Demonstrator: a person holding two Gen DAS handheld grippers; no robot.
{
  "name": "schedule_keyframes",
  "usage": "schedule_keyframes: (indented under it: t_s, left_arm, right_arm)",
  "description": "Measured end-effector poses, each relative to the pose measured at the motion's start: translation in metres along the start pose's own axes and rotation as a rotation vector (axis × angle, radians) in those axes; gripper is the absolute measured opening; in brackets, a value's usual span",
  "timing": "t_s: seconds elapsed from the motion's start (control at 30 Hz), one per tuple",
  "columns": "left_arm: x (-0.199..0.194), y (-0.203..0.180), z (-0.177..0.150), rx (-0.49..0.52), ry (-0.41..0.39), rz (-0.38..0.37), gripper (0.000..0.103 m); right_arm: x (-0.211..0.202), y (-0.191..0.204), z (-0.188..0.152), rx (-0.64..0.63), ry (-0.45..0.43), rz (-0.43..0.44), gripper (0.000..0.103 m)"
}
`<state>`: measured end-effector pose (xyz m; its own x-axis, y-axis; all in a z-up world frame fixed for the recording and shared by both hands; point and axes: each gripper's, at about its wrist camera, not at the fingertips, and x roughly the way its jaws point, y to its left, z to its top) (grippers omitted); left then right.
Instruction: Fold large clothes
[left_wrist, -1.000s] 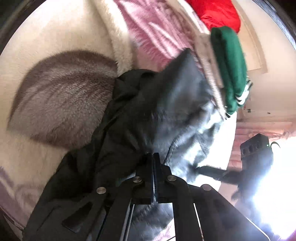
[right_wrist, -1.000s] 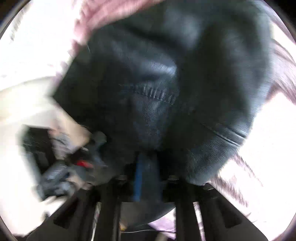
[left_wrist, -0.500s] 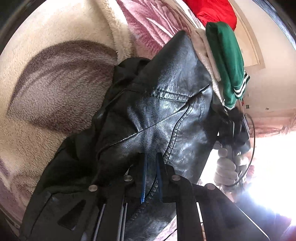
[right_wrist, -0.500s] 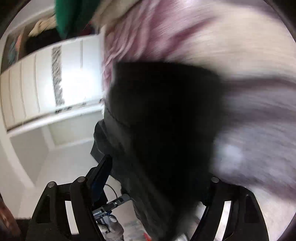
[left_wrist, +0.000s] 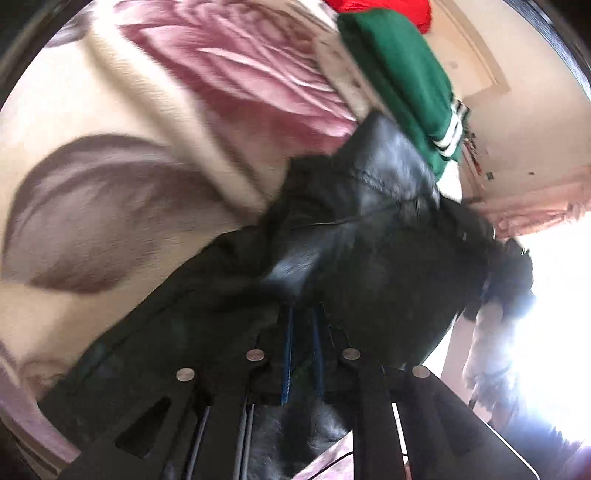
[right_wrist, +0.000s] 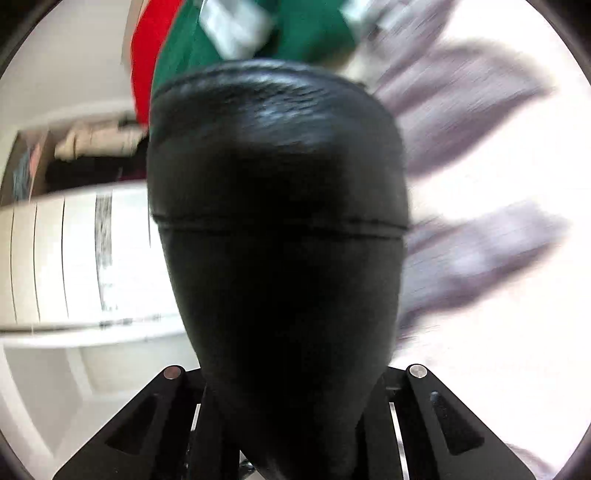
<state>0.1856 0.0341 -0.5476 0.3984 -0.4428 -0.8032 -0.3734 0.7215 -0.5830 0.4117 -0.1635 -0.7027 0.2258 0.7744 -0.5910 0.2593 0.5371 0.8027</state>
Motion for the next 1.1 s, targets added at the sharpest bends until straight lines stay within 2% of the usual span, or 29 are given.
schedule_keyframes:
  t_s: [0.07,0.13,0.17,0.23,0.27,0.33,0.37,0.4,0.43,0.5,0.57,0.6,0.67,0.7,0.73,0.8,0.9,1.1]
  left_arm:
    - [0.019,-0.012,0.002,0.000,0.025,-0.053,0.010]
    - [0.046,-0.020,0.003,0.001,0.058,-0.084,0.010]
    - [0.062,-0.023,0.003,0.006,0.077,-0.073,0.012]
    - [0.081,-0.023,0.005,0.018,0.086,-0.065,0.017]
    - [0.084,-0.024,0.007,0.012,0.084,-0.071,0.017]
    - [0.084,-0.022,0.011,-0.002,0.085,-0.093,0.018]
    - [0.081,-0.021,0.012,-0.009,0.087,-0.102,0.018]
    - [0.077,-0.021,0.012,-0.013,0.080,-0.104,0.018]
    - [0.072,-0.019,0.012,-0.017,0.070,-0.100,0.018]
    - [0.064,-0.023,0.006,0.000,0.072,-0.086,0.017]
    - [0.064,-0.026,0.001,0.034,0.042,-0.035,0.015]
    - [0.071,-0.027,0.001,0.026,0.054,-0.022,0.015]
    - [0.083,-0.019,0.006,0.002,0.068,0.005,0.012]
    - [0.087,-0.012,0.009,-0.021,0.074,-0.001,0.006]
    - [0.088,-0.005,0.010,-0.037,0.078,-0.010,0.005]
    - [0.087,0.008,0.010,-0.068,0.084,-0.073,0.005]
    - [0.084,0.011,0.008,-0.059,0.070,-0.100,0.005]
    - [0.078,0.019,0.002,-0.083,0.056,-0.142,0.005]
  right_arm:
    - [-0.021,-0.024,0.006,0.030,-0.016,-0.021,0.017]
    - [-0.025,-0.053,0.010,0.072,0.055,0.012,0.030]
    - [-0.021,-0.067,0.012,0.083,0.106,0.017,0.039]
    - [-0.005,-0.087,0.011,0.068,0.196,0.059,0.073]
    - [0.003,-0.091,0.010,0.053,0.227,0.055,0.078]
    - [0.024,-0.095,0.006,-0.001,0.286,0.059,0.081]
    - [0.029,-0.094,0.005,-0.019,0.288,0.063,0.085]
    - [0.032,-0.093,0.005,-0.031,0.288,0.082,0.093]
    - [0.036,-0.090,0.004,-0.040,0.289,0.107,0.094]
    - [0.042,-0.087,0.003,-0.062,0.294,0.117,0.094]
    - [0.037,-0.092,0.001,-0.050,0.278,0.132,0.094]
    - [0.039,-0.092,-0.001,-0.051,0.269,0.135,0.091]
    - [0.037,-0.090,-0.001,-0.058,0.235,0.086,0.069]
    - [0.035,-0.091,-0.002,-0.057,0.215,0.060,0.039]
    - [0.025,-0.094,0.001,-0.038,0.194,0.067,0.033]
    - [0.028,-0.084,-0.003,-0.044,0.150,0.050,0.027]
    - [0.012,-0.057,-0.019,-0.115,0.111,0.044,0.020]
    - [-0.001,0.019,-0.070,-0.352,0.105,0.023,0.019]
